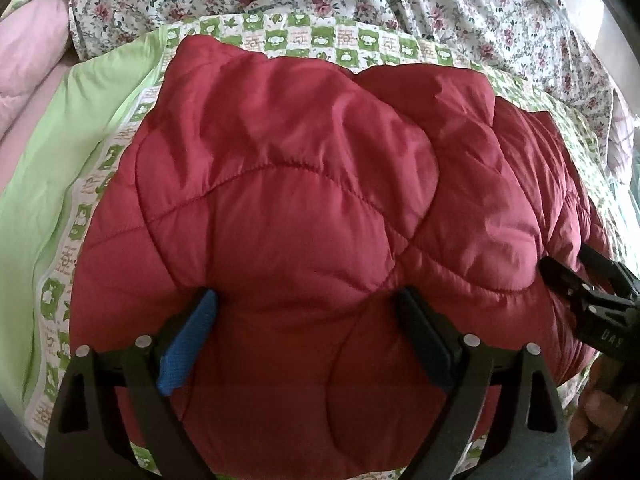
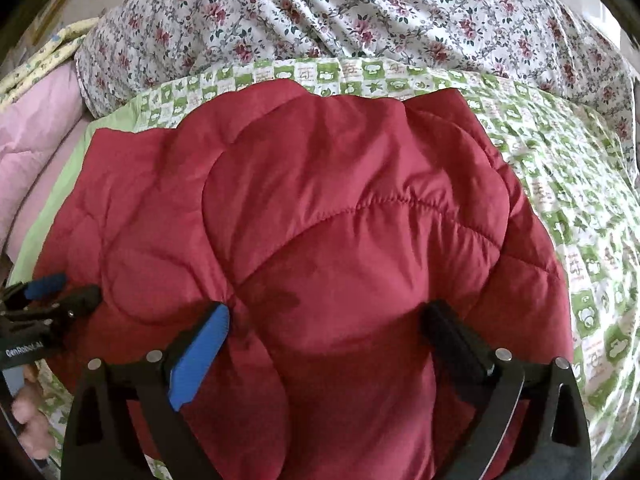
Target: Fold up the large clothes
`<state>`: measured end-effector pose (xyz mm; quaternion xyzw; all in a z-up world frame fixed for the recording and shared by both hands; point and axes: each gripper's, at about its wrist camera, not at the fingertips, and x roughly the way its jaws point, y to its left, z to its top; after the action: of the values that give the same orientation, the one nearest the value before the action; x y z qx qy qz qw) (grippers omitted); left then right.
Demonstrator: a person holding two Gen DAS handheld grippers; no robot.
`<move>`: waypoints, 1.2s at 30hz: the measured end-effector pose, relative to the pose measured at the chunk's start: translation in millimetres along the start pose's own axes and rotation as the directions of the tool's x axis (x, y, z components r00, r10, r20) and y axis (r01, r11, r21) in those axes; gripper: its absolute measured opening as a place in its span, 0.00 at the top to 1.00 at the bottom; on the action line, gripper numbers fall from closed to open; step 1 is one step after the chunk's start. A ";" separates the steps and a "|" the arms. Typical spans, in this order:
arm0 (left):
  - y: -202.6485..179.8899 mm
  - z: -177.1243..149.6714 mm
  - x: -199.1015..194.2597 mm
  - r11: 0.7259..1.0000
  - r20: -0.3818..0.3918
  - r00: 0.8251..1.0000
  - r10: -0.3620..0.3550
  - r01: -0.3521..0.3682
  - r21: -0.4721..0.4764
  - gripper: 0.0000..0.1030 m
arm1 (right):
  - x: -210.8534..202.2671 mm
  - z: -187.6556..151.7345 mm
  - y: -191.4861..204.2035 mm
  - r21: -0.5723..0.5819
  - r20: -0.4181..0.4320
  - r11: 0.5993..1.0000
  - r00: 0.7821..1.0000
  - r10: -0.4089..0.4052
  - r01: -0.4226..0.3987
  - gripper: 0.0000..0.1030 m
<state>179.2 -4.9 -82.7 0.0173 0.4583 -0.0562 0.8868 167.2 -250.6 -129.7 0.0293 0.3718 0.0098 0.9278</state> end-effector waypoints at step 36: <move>7.9 -87.2 -72.2 0.995 0.014 1.000 -0.018 0.017 0.094 0.07 | -103.9 -80.8 5.0 -0.029 -0.024 0.996 0.996 0.086 -0.086 0.02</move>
<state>68.0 16.1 -74.5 0.0546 0.4488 -0.0857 0.8879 36.2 -246.0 -116.1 0.0313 0.3805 0.0556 0.9226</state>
